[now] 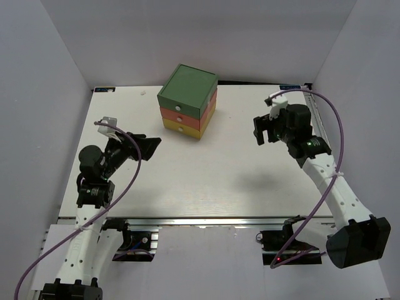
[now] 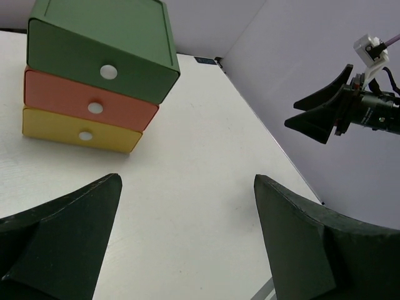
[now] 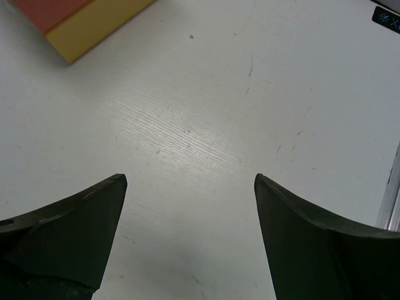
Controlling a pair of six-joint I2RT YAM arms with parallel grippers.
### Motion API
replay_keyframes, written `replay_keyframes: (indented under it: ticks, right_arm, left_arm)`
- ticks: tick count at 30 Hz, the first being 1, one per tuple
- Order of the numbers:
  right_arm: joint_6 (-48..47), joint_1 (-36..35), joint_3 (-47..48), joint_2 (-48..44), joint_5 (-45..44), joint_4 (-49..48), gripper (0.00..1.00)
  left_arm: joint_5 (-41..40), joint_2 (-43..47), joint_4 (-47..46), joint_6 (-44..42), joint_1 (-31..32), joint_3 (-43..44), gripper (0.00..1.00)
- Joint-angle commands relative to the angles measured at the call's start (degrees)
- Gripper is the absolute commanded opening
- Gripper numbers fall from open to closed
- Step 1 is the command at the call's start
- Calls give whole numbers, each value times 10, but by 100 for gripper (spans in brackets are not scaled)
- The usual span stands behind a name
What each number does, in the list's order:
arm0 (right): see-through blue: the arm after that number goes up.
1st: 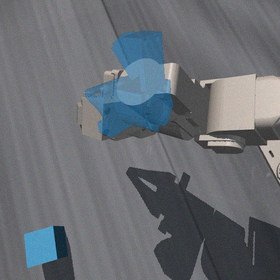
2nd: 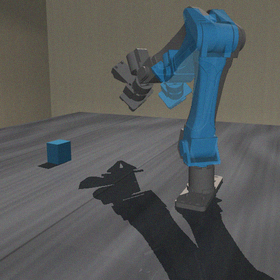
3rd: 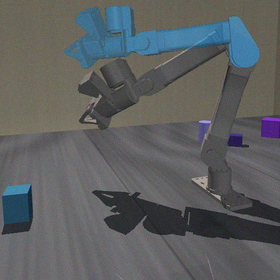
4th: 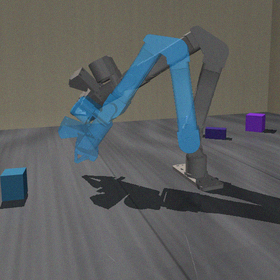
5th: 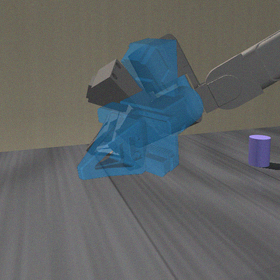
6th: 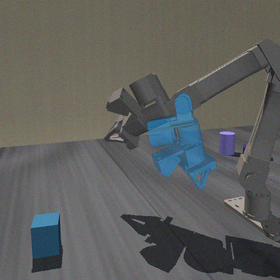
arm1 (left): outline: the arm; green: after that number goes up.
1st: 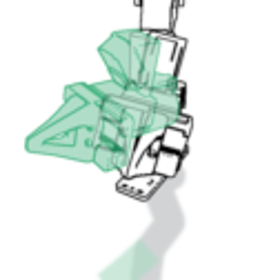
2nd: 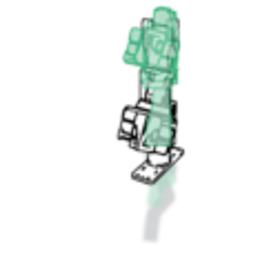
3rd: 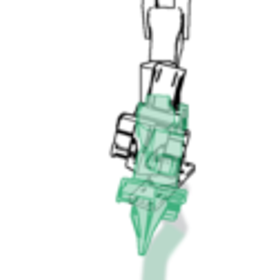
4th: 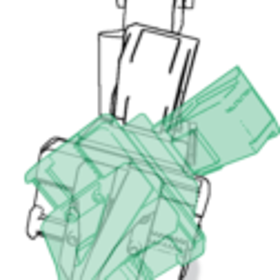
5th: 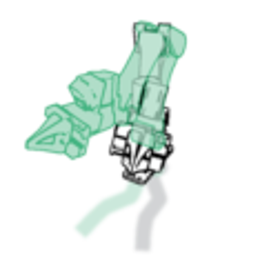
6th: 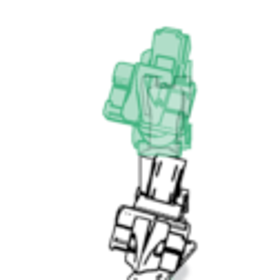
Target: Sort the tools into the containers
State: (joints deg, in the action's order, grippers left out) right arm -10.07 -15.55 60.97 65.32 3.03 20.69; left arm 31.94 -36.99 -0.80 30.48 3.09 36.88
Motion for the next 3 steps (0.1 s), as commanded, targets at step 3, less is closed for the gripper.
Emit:
replay_keyframes:
  ticks: [3]
  right_arm:
    - [-18, 0, -37, -36, 5, -52, 89]
  left_arm:
    - [-7, 11, 4, -4, 0, -4, 98]
